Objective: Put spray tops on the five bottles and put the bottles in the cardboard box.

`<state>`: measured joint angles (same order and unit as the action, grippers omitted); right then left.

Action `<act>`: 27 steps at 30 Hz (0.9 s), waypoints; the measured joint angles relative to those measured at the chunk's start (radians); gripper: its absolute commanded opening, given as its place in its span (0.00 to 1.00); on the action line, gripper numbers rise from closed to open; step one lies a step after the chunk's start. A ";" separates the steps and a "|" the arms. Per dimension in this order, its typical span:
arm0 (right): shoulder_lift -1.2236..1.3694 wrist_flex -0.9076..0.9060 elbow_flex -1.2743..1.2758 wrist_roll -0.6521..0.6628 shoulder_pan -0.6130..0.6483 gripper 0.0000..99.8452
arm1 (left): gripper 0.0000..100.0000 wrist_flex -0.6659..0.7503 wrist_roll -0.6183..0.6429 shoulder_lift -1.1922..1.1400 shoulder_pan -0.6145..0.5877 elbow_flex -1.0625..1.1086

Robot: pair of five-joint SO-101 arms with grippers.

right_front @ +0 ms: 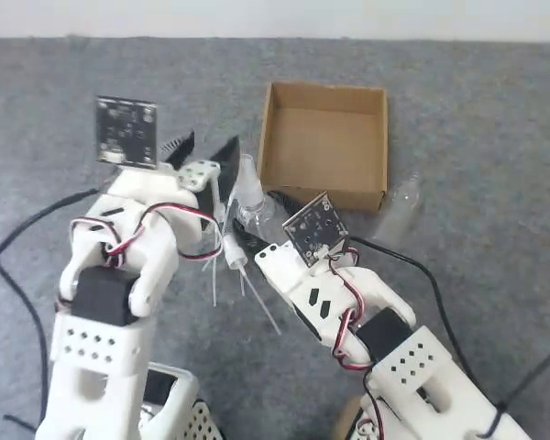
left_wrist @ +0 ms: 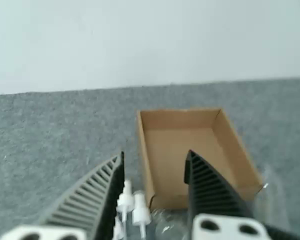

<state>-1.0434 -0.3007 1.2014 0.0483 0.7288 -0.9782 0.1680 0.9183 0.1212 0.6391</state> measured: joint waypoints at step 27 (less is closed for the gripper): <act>0.321 -0.014 -0.330 -0.002 -0.216 0.01 | 0.27 -0.080 -0.068 0.361 0.000 0.288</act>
<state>-0.7227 -0.3145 0.8715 0.0468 0.5125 -1.0579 0.1005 1.2789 0.1212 0.9275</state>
